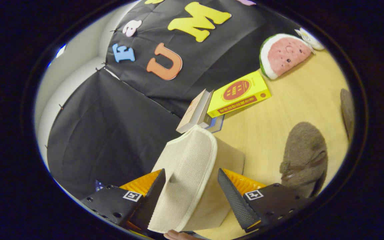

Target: Open the storage box then place both shoes into the box .Put the left shoe in first, then the right shoe, with the right side of both shoes facing outward in a uniform manner.

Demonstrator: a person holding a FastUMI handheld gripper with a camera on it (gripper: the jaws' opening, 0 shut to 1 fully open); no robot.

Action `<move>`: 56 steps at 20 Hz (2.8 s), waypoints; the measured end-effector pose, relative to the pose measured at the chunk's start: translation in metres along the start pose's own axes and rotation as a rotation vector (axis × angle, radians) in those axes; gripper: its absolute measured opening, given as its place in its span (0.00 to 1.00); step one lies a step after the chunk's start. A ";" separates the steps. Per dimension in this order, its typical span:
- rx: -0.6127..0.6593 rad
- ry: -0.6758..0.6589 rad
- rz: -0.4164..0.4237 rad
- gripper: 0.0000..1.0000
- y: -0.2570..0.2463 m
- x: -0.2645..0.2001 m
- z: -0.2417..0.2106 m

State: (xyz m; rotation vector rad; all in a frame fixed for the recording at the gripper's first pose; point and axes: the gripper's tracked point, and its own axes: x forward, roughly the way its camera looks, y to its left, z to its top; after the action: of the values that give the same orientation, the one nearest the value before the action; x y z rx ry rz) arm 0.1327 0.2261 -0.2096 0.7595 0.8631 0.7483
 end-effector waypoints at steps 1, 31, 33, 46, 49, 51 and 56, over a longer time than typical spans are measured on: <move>0.037 0.012 0.006 0.95 -0.004 0.004 -0.002; -0.079 0.064 -0.301 0.01 0.071 -0.036 0.006; -0.084 0.051 -0.278 0.01 0.098 -0.036 0.013; -0.213 -0.005 0.010 0.05 0.269 0.057 -0.004; -0.256 0.018 0.027 0.05 0.285 0.088 -0.017; -0.305 0.032 0.020 0.09 0.300 0.107 -0.026; -0.441 0.078 0.148 0.51 0.342 0.137 -0.056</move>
State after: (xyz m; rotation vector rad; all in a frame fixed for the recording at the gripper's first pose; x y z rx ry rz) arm 0.0575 0.5286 -0.0056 0.4045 0.6813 1.0630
